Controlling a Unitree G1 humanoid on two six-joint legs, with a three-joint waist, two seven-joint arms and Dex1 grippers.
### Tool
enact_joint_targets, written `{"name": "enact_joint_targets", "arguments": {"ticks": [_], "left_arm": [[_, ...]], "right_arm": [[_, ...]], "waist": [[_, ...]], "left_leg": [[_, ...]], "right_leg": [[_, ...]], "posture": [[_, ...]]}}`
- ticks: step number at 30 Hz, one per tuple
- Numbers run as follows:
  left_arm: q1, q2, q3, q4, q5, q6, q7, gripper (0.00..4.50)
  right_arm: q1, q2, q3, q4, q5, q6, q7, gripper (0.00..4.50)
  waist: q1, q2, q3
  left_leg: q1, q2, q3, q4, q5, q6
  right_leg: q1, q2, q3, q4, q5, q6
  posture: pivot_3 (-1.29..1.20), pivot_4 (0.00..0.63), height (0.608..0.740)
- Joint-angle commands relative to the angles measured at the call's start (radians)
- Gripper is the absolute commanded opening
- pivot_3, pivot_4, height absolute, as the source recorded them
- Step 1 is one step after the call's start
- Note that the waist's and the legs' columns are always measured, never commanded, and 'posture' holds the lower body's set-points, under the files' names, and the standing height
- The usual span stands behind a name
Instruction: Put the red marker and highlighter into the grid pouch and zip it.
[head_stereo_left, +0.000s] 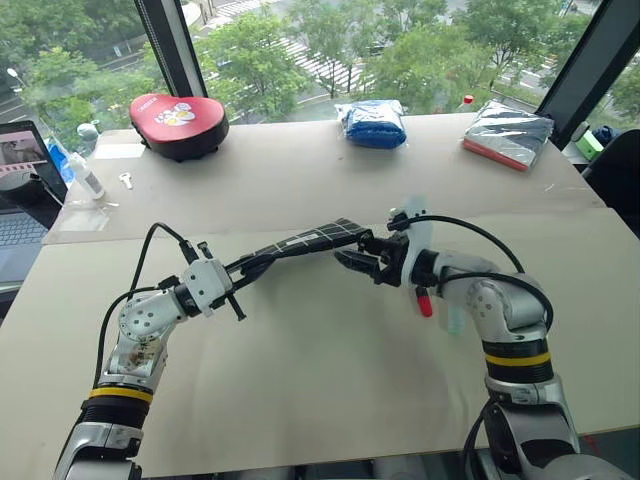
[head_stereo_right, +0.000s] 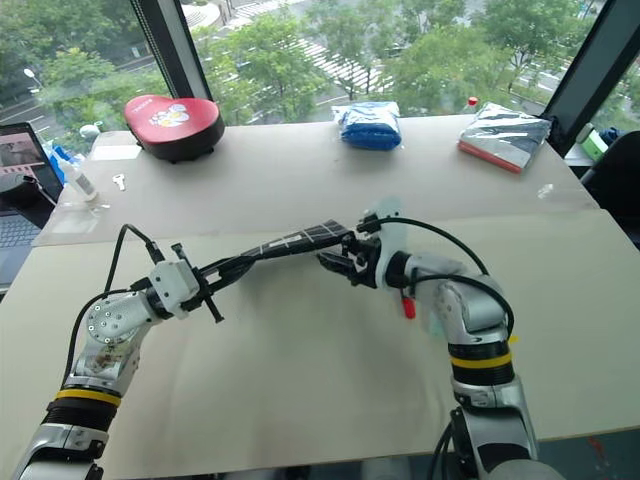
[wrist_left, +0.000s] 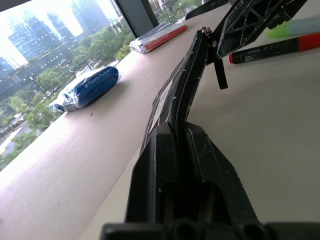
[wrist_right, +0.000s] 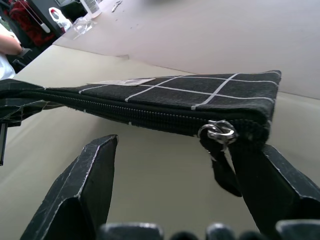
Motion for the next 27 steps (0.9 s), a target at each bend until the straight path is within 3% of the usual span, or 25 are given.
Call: {"name": "enact_joint_targets", "arguments": {"ticks": [1,2,6,11,14,27], "left_arm": [[-0.019,-0.003,0.016,-0.042,0.007,0.004,0.017,0.00],[-0.018,-0.004,0.016,-0.044,0.008,0.006,0.018,0.00],[-0.013,-0.005,0.018,-0.056,0.009,0.013,0.021,0.00],[-0.009,-0.005,0.019,-0.064,0.012,0.020,0.023,0.00],[-0.004,-0.004,0.019,-0.069,0.014,0.020,0.023,0.00],[-0.012,-0.008,0.008,-0.061,0.032,0.010,0.018,0.00]], "right_arm": [[-0.043,-0.003,0.008,-0.007,0.002,-0.040,0.013,3.84],[-0.045,-0.004,0.009,-0.004,0.003,-0.042,0.015,3.84],[-0.057,0.002,0.016,0.015,-0.001,-0.067,0.018,2.86],[-0.064,0.001,0.028,0.024,0.002,-0.093,0.038,0.96],[-0.067,-0.003,0.036,0.026,-0.002,-0.103,0.045,0.07],[-0.091,0.018,0.134,0.005,-0.032,-0.107,0.076,0.03]], "waist": [[0.000,0.000,0.000],[0.000,0.000,0.000],[0.000,0.000,0.000],[0.000,0.000,0.000],[0.000,0.000,0.000],[-0.001,0.000,0.000]], "left_leg": [[0.000,0.000,0.000,0.000,0.000,0.000],[0.000,0.000,0.000,0.000,0.000,0.000],[0.000,0.000,0.000,0.000,0.000,0.000],[0.000,0.000,0.000,0.000,0.000,0.000],[0.000,0.000,0.000,0.000,0.000,0.000],[0.000,0.000,0.000,0.000,0.000,0.000]], "right_leg": [[0.000,0.000,0.000,0.000,0.000,0.000],[0.000,0.000,0.000,0.000,0.000,0.000],[0.000,0.000,0.000,0.000,0.000,0.000],[0.000,0.000,0.000,0.000,0.000,0.000],[0.000,0.000,0.000,0.000,0.000,0.000],[0.000,0.000,0.000,0.000,0.000,0.000]], "posture": [[0.00,0.150,0.740],[0.00,0.150,0.740],[0.00,0.150,0.740],[0.00,0.150,0.740],[0.00,0.150,0.740],[0.00,0.150,0.740]]}}
